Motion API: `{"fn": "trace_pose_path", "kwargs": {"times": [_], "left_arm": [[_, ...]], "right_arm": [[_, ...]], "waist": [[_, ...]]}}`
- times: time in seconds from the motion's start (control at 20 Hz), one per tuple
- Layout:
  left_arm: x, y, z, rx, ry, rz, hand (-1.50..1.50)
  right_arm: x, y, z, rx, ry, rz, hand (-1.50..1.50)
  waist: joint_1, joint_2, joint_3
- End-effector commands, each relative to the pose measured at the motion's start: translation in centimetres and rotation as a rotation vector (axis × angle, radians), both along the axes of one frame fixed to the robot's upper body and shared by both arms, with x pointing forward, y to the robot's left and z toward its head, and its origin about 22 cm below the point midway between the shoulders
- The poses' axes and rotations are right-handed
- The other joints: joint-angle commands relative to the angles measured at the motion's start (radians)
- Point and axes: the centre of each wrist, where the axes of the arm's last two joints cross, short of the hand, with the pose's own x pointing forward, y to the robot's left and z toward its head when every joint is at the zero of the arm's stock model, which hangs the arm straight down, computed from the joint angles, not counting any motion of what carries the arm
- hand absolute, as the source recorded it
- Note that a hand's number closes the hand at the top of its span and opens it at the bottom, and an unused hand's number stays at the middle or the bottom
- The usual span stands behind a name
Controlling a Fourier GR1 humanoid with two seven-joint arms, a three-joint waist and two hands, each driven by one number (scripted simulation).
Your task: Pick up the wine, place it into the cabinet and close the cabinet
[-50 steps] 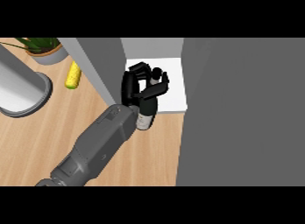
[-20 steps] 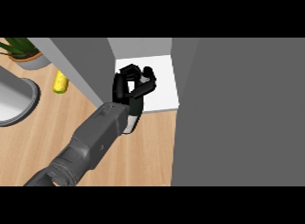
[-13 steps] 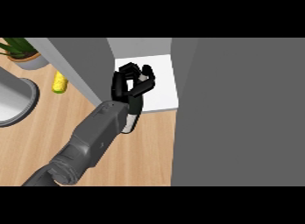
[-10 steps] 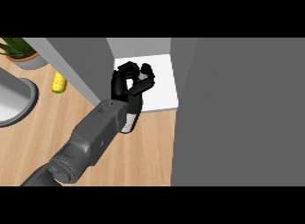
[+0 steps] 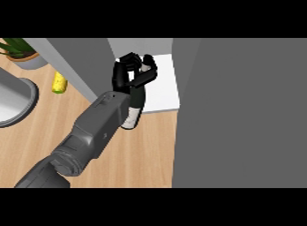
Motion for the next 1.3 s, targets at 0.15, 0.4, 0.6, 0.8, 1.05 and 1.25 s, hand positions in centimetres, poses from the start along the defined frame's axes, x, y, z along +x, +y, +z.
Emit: {"fn": "trace_pose_path", "kwargs": {"times": [0.15,0.4,0.6,0.8,1.05,1.25], "left_arm": [[1.0,0.7,1.4,0.052,-0.038,0.011,1.50],[1.8,0.7,2.8,0.042,-0.035,0.050,1.50],[2.1,0.7,3.4,0.103,-0.039,0.093,1.50],[2.0,2.7,2.7,0.138,-0.021,0.116,-1.50],[2.1,2.8,2.7,0.202,-0.006,0.138,-1.50],[2.1,4.2,2.5,0.196,0.028,0.152,-1.50]], "right_arm": [[0.3,0.0,0.6,-0.001,-0.019,0.007,-1.50],[0.4,-0.2,0.4,-0.018,-0.002,0.014,-1.50],[0.3,0.1,0.4,-0.005,-0.020,0.036,-1.50],[0.0,0.5,0.2,-0.016,-0.018,0.017,-1.50],[0.1,0.5,0.2,-0.006,-0.020,0.030,-1.50],[-0.7,0.1,-0.5,0.004,-0.007,0.027,-1.50]], "waist": [[0.001,0.006,-0.001],[-0.001,0.007,0.000],[-0.013,0.012,0.000],[-0.005,0.011,0.000],[-0.012,0.014,0.000],[-0.015,0.009,0.000]]}}
